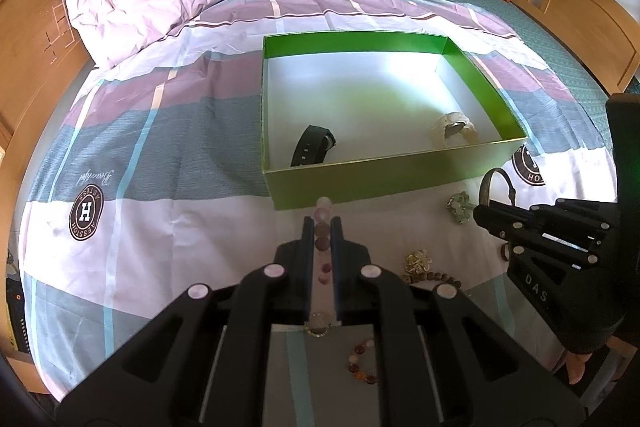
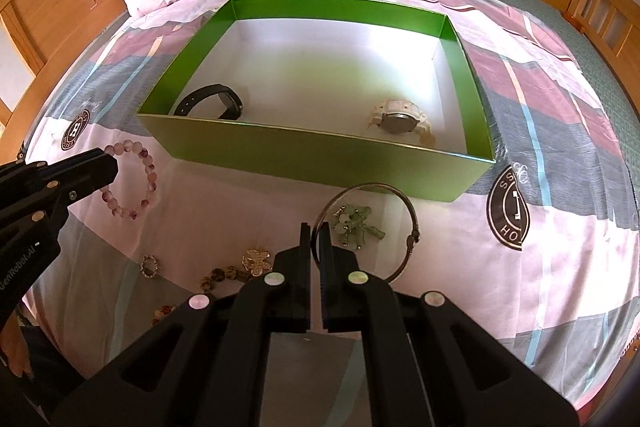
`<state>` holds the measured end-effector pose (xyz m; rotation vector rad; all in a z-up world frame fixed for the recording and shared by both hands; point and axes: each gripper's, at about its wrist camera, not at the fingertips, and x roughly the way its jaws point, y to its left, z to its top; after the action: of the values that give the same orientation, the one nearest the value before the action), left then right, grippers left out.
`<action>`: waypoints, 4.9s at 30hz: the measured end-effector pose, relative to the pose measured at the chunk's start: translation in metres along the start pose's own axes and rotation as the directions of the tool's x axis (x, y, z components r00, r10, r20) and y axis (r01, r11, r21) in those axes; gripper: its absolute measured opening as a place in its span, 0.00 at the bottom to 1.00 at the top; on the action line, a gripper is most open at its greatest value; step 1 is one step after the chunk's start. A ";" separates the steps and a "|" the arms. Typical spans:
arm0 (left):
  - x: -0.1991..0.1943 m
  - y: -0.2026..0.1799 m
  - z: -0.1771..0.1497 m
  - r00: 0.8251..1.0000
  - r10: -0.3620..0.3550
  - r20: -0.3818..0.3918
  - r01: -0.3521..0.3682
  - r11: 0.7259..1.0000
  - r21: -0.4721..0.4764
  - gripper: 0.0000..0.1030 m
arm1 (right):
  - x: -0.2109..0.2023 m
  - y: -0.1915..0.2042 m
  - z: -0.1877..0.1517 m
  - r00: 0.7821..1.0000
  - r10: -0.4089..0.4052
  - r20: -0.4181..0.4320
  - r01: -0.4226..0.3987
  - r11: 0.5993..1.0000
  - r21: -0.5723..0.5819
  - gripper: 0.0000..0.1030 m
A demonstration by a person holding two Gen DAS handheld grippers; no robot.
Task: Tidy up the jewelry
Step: 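Lift the silver bangle with the right tool while the left tool lifts the pink bracelet, then lower the bangle into the green box with the right tool while the left releases the bracelet, then grasp the brown bead bracelet with the right tool while the left grasps the red-amber bracelet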
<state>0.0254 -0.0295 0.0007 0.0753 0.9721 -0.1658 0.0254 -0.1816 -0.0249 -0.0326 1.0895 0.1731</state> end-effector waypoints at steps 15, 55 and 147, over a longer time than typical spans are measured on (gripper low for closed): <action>-0.012 0.002 0.003 0.998 -0.009 0.066 0.010 1.000 -0.004 0.08 | -0.013 -0.002 0.004 0.998 0.028 0.057 -0.028 1.000 0.007 0.03; 0.032 0.017 0.078 0.991 -0.101 0.085 0.109 0.989 -0.098 0.08 | 0.005 -0.051 0.066 0.984 0.086 0.157 -0.121 0.966 0.230 0.03; 0.050 -0.022 -0.037 0.964 -0.112 -0.241 0.139 0.985 0.098 0.13 | 0.031 -0.048 -0.006 0.976 0.041 -0.216 -0.010 0.990 0.141 0.35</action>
<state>0.0195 -0.0513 -0.0611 0.1411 1.2040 -0.3357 0.0419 -0.2262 -0.0575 0.0901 1.3196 0.1178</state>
